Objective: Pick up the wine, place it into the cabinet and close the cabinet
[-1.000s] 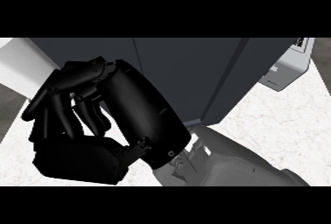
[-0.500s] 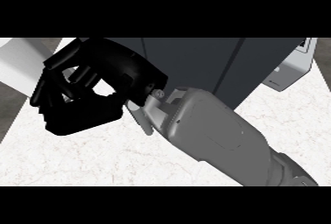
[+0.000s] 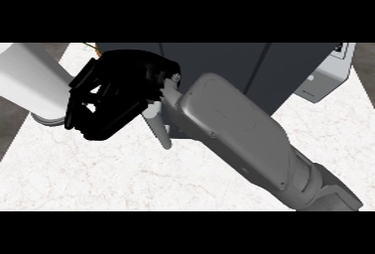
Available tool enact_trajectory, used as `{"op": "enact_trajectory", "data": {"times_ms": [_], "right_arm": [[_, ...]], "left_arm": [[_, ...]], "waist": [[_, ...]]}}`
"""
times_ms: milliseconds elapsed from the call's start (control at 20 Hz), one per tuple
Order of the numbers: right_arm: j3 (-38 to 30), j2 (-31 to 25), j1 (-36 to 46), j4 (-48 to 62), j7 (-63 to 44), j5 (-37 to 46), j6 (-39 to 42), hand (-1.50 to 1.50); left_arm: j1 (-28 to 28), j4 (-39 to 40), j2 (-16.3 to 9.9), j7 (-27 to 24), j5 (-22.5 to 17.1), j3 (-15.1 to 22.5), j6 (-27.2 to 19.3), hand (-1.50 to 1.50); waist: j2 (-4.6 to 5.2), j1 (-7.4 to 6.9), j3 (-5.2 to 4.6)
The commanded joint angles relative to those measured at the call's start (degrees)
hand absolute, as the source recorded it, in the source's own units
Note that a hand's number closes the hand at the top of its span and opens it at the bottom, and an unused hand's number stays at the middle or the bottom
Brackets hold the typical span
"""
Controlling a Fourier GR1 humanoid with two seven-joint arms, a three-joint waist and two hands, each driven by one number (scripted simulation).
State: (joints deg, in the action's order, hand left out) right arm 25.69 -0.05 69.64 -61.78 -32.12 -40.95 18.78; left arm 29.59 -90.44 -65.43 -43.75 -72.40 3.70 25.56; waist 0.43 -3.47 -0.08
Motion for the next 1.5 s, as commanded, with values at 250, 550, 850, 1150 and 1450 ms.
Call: {"op": "enact_trajectory", "data": {"times_ms": [250, 550, 850, 1150, 1450], "right_arm": [[-4.5, 0.1, 4.4, 14.9, 6.3, -8.0, 10.3, 1.5], [-7.7, -0.4, 6.0, 21.8, 8.6, -7.2, 13.0, 1.5], [-9.1, -4.5, 5.5, 24.9, 14.4, -3.9, 11.7, 1.5], [-10.1, -7.5, 4.4, 23.8, 20.4, 0.9, 5.6, 1.5], [-10.3, -9.4, 2.3, 23.3, 22.7, 2.2, 6.5, 1.5]], "left_arm": [[-1.0, 2.8, 2.8, 1.8, 1.5, -3.9, 4.4, -1.5], [-0.2, 1.7, 4.7, 4.2, 1.2, -6.0, 5.7, -1.5], [-1.9, 0.0, 7.0, 5.5, 2.9, -5.6, 2.1, -1.5], [-2.8, 2.1, 6.1, 6.8, 2.8, -7.2, 3.6, -1.5], [-2.6, 0.4, 5.5, 7.8, 4.3, -7.3, 4.2, -1.5]], "waist": [[0.03, 0.76, 0.01], [-0.03, 1.04, 0.05], [0.22, 1.11, 0.04], [0.53, 2.01, -0.06], [0.45, 1.63, 0.0]]}}
